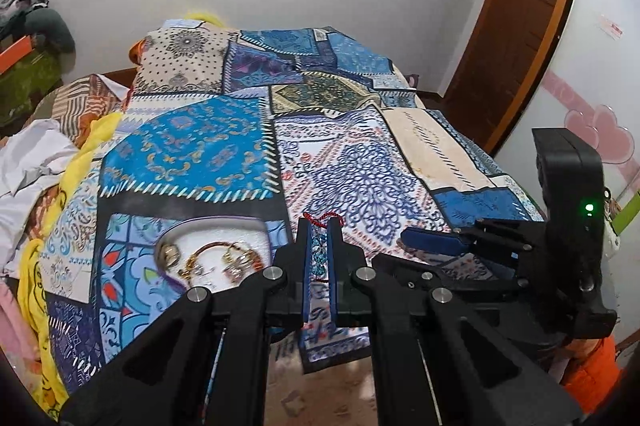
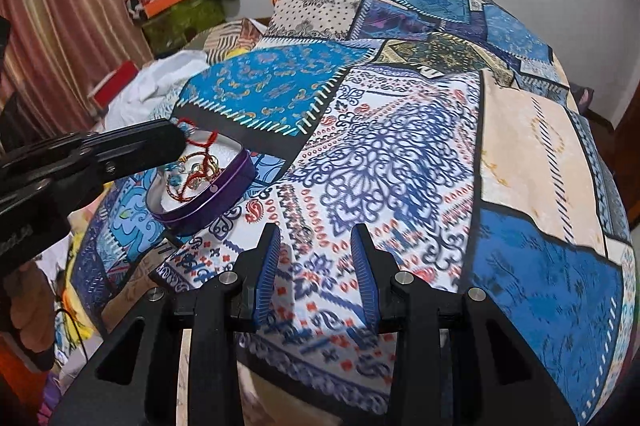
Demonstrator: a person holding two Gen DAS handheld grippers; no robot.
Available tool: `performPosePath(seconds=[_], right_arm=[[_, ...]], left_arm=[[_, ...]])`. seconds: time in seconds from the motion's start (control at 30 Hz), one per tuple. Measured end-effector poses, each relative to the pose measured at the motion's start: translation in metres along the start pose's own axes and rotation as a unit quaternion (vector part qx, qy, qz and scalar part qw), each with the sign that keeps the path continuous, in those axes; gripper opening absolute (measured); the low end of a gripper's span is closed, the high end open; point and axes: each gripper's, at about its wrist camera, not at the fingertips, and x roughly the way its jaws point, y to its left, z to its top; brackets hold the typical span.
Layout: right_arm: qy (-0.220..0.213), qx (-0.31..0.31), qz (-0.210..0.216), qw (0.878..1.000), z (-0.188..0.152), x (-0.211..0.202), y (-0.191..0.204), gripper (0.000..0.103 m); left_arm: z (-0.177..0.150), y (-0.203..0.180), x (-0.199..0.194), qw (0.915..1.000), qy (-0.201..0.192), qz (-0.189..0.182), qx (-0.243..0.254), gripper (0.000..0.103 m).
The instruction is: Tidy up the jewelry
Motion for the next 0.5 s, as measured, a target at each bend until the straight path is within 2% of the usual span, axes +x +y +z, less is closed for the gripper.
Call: performPosePath(seconds=[0.03,0.1,0.23,0.3,0.5], right_arm=[[0.004,-0.005,-0.001,1.000,0.000,0.003,0.003,0.033],[0.013,-0.013,-0.002,1.000,0.000,0.008,0.006,0.024],[0.015,-0.026,-0.016,0.999,-0.003,0.016,0.010,0.020],[0.016,-0.026,-0.018,0.999,-0.002,0.017,0.010,0.010],[0.011,-0.021,-0.018,1.000,-0.002,0.012,0.009,0.010]], left_arm=[[-0.002,0.003,-0.001,1.0000,-0.001,-0.001,-0.003,0.005],[-0.004,0.008,-0.002,1.0000,-0.001,-0.002,-0.009,0.005],[-0.008,0.016,-0.004,0.9998,-0.003,-0.002,-0.021,0.005],[-0.010,0.018,-0.005,0.9997,-0.005,-0.002,-0.025,0.005],[-0.012,0.021,-0.014,0.9995,-0.014,0.002,-0.027,0.005]])
